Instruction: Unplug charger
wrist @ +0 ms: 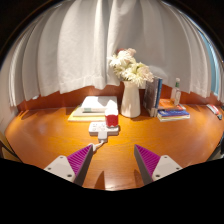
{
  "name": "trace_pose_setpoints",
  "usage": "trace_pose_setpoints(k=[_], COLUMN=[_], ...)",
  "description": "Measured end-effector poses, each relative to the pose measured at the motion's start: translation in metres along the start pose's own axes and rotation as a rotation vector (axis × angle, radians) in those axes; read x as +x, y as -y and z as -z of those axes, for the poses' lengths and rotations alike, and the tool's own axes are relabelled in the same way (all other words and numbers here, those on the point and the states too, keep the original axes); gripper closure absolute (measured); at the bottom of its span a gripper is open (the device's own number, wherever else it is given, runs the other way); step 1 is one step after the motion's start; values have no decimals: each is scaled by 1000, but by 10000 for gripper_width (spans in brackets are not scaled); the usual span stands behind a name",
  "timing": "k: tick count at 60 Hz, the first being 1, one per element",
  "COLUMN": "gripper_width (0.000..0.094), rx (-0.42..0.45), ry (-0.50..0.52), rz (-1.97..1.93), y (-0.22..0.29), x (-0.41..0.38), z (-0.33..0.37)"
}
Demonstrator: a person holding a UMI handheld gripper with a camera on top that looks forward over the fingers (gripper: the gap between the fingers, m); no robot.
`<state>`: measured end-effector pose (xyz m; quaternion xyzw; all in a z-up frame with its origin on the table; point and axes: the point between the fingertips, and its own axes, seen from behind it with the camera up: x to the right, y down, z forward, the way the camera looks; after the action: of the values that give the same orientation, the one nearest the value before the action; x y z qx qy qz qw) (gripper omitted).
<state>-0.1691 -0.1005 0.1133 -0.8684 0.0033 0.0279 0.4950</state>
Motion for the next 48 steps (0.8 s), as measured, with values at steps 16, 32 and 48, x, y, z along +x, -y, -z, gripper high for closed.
trace_pose_setpoints(k=[16,32,48], gripper_width=[89,454,545], rx=[-7,-42,193], ry=[8,17,-23], rz=[24,65,-5], y=[39,60,185], x=[-6,-6,3], z=[-152,-244,-179])
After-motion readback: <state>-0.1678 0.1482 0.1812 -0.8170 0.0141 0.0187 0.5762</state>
